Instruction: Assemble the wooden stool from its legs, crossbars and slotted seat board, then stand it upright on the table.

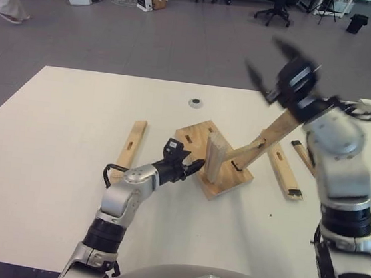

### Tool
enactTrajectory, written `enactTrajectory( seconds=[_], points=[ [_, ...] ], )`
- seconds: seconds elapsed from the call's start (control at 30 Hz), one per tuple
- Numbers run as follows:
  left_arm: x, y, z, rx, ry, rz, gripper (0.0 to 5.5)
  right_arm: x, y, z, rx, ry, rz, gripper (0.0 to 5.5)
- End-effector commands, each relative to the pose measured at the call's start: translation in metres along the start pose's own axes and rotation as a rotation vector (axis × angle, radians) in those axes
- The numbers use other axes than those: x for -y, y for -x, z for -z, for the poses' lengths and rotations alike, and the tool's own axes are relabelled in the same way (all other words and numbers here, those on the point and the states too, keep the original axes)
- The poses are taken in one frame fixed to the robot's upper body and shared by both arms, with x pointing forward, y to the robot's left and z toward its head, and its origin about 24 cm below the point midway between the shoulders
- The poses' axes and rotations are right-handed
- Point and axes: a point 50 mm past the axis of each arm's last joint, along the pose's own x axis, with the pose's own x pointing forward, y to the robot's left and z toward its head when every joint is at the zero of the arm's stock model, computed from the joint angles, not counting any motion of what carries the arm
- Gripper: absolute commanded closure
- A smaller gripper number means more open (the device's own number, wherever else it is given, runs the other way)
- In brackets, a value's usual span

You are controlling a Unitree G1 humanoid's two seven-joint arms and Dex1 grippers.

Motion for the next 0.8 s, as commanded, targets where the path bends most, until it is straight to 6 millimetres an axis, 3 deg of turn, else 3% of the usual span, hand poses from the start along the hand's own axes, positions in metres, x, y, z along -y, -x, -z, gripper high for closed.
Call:
enactTrajectory(
  seconds=[0.03,0.1,0.17,0.33,0.53,0.67,0.8],
  points=[
    [-0.013,0.037,-0.080,0.241,-0.197,0.113,2.19,0.065,0.021,-0.014,-0.040,-0.279,0.096,2.45],
    [-0.016,0.055,-0.100,0.306,-0.258,0.179,2.19,0.074,0.045,0.009,-0.165,-0.446,0.079,2.45],
    [-0.010,0.065,-0.109,0.351,-0.269,0.284,2.19,0.063,0.068,0.035,-0.258,-0.638,0.034,2.45],
    [0.021,0.062,-0.106,0.397,-0.220,0.494,2.19,0.039,0.086,0.065,-0.315,-0.965,-0.020,2.45],
    [0.039,0.037,-0.099,0.395,-0.226,0.556,2.19,0.003,0.084,0.083,-0.430,-1.052,-0.089,2.45],
    [0.047,0.008,-0.085,0.374,-0.236,0.548,2.19,-0.021,0.073,0.073,-0.416,-1.050,-0.237,2.45],
    [0.050,-0.014,-0.066,0.357,-0.212,0.481,2.19,-0.028,0.073,0.069,-0.424,-1.029,-0.287,2.45]
  ],
)
